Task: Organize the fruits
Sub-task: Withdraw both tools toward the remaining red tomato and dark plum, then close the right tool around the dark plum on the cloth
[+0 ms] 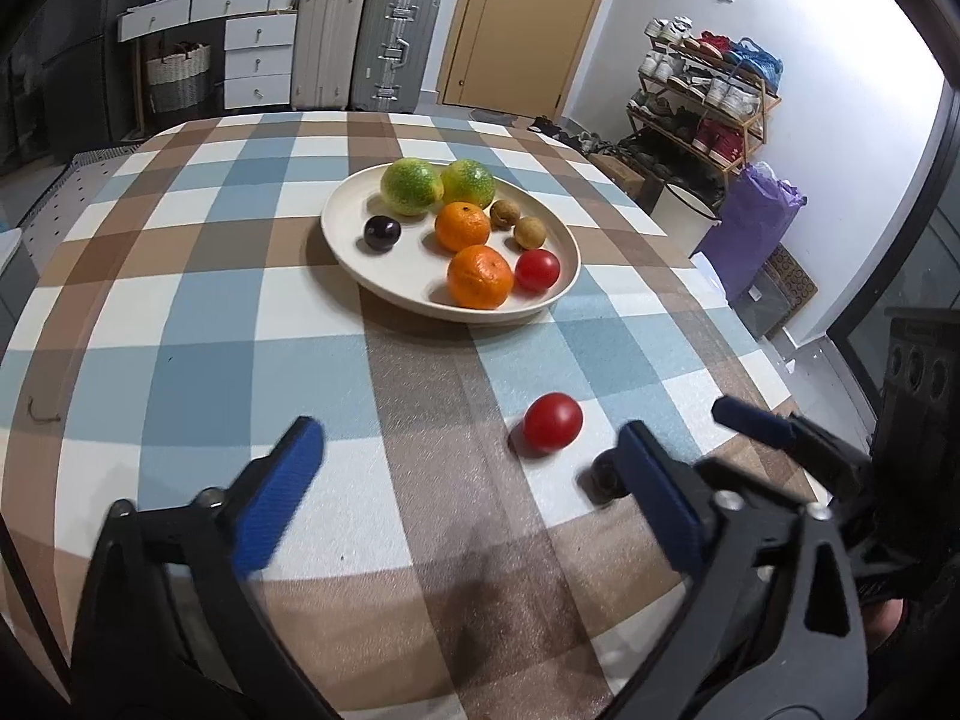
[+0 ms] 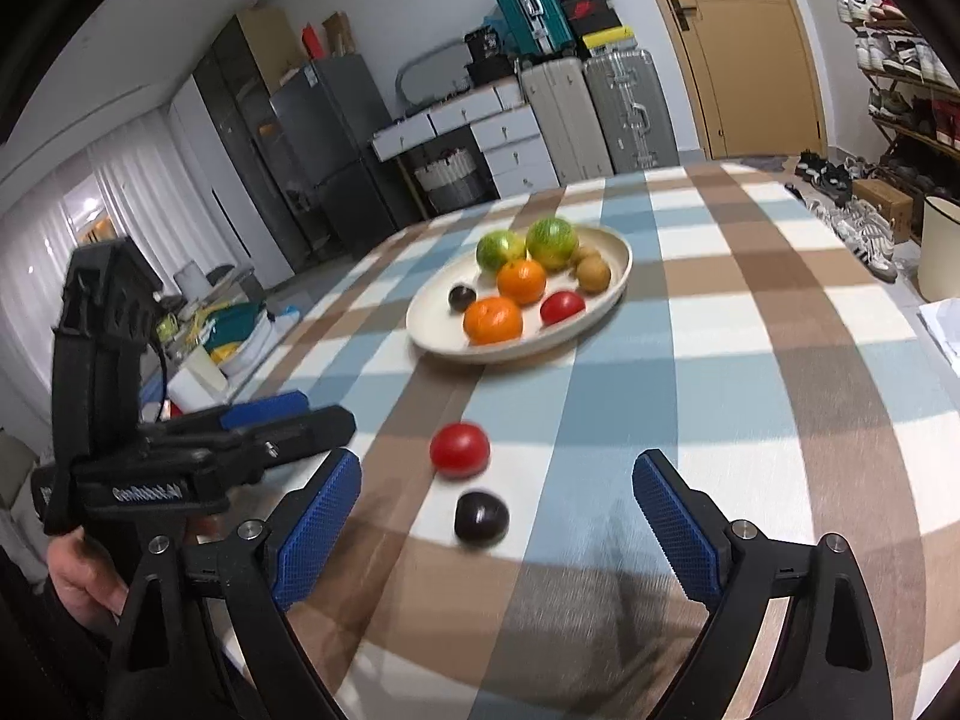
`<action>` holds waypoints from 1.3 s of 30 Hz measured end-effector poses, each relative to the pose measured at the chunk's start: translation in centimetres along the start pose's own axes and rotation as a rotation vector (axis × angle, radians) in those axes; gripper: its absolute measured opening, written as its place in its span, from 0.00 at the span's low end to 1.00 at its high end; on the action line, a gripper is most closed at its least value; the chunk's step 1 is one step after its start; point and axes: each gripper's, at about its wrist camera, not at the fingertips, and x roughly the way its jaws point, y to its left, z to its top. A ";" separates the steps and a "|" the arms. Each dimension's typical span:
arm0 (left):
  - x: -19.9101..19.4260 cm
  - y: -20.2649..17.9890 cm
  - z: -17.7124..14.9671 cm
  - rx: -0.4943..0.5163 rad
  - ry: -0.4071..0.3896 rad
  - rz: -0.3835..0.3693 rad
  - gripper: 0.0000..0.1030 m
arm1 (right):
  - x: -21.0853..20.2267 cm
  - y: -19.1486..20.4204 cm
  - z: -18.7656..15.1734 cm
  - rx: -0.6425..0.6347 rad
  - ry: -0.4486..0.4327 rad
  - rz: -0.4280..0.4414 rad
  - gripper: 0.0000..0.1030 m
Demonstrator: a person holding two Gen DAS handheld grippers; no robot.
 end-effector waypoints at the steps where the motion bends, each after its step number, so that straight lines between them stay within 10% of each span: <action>1: -0.1 0.1 -0.1 -0.005 -0.003 0.003 0.99 | 0.1 0.1 -0.2 0.002 0.014 0.001 0.91; 16: -1.1 2.4 -2.5 -0.060 0.014 0.042 0.99 | 2.1 1.2 -1.4 0.004 0.078 0.005 0.90; 22: -1.2 3.4 -3.0 -0.081 0.019 0.043 0.99 | 2.9 1.6 -1.6 -0.001 0.104 0.000 0.74; 31: -0.9 4.0 -3.5 -0.097 0.036 0.048 0.99 | 4.0 1.0 -1.6 0.025 0.150 -0.048 0.23; 39: -0.7 3.6 -3.5 -0.080 0.043 0.049 0.99 | 2.5 -0.1 -1.3 0.071 0.096 -0.020 0.23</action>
